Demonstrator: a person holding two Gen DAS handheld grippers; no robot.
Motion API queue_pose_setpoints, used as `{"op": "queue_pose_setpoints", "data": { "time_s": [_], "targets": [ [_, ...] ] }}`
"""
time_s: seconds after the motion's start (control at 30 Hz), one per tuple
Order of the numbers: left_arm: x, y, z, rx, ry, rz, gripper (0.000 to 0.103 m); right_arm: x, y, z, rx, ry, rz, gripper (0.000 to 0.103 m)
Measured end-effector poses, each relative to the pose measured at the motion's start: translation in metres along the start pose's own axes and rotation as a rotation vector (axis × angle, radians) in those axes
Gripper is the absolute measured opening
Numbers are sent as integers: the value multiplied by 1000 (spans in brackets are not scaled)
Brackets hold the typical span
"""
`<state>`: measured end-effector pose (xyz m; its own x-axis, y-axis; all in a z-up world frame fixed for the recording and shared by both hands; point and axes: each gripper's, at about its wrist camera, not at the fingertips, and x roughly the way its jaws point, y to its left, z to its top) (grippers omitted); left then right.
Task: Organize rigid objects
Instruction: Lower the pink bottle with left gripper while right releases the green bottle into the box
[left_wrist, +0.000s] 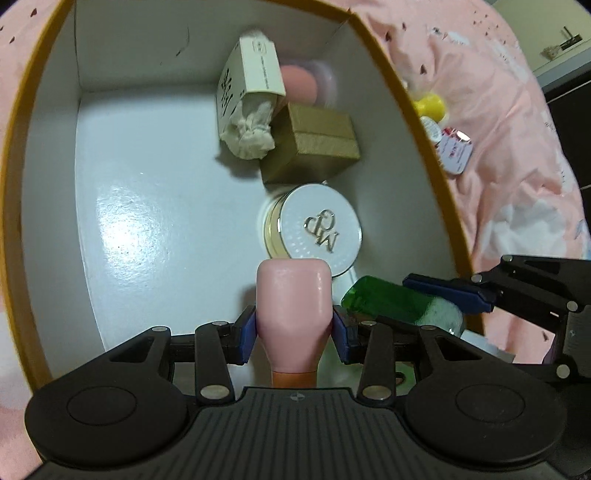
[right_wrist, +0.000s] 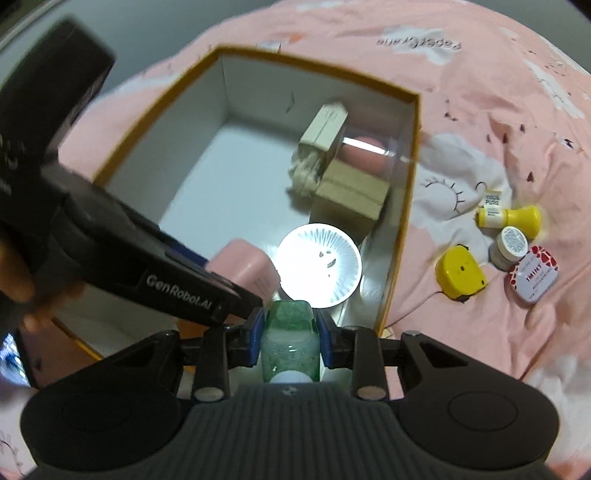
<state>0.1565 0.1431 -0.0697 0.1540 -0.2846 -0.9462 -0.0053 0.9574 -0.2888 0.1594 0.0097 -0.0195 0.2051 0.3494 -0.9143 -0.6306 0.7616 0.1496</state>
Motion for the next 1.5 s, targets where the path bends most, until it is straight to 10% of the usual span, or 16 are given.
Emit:
{"op": "queue_pose_setpoints", "data": {
  "time_s": [0.47,1.0,1.5],
  "targets": [
    [24,7,7,-69,118,-3,47,0,-5,9,-80,22,-33,29],
    [39,-6,14,-195,165,-78,53,-40,-30,-4,0,-171,-69,30],
    [-25,-61,13,50,-53,36,55,-46,-58,-21,88,-208,-44,31]
  ]
}}
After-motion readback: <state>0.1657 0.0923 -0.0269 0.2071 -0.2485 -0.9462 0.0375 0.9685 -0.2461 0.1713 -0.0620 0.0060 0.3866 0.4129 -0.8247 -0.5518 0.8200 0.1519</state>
